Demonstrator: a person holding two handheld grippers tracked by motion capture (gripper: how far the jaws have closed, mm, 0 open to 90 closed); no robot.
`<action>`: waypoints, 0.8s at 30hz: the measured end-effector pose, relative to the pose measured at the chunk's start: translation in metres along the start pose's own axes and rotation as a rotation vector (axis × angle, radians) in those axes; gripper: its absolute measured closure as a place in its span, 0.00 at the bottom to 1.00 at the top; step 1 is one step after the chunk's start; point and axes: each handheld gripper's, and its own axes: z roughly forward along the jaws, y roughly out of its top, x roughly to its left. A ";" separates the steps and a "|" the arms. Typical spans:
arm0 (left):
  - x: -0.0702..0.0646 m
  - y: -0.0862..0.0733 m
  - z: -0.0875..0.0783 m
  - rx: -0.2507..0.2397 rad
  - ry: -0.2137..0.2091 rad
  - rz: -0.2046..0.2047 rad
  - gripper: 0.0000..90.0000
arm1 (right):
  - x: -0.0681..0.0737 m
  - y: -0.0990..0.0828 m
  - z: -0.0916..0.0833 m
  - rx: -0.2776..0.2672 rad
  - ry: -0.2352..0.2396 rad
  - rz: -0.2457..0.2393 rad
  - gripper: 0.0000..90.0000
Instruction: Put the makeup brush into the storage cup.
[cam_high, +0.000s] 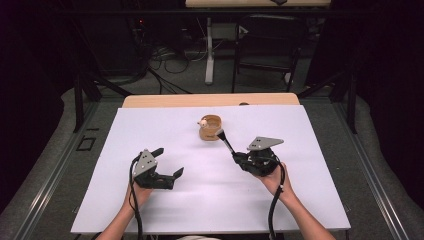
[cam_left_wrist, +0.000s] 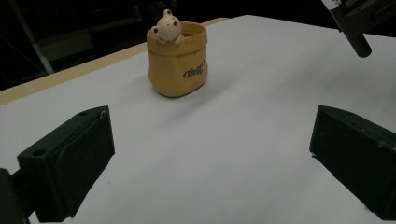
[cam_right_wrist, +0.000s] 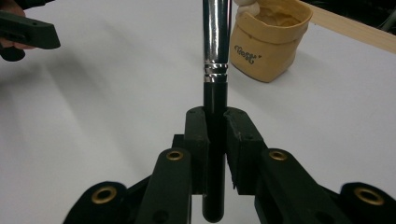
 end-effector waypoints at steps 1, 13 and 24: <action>0.000 0.001 0.001 -0.001 -0.004 0.004 0.00 | 0.001 0.000 0.000 -0.001 -0.002 -0.003 0.88; -0.002 0.014 0.007 -0.020 -0.006 0.004 0.00 | 0.006 0.002 0.004 -0.014 0.007 -0.017 0.88; -0.010 0.030 0.026 -0.028 -0.048 0.012 0.01 | 0.011 0.009 0.006 -0.055 0.009 -0.037 0.88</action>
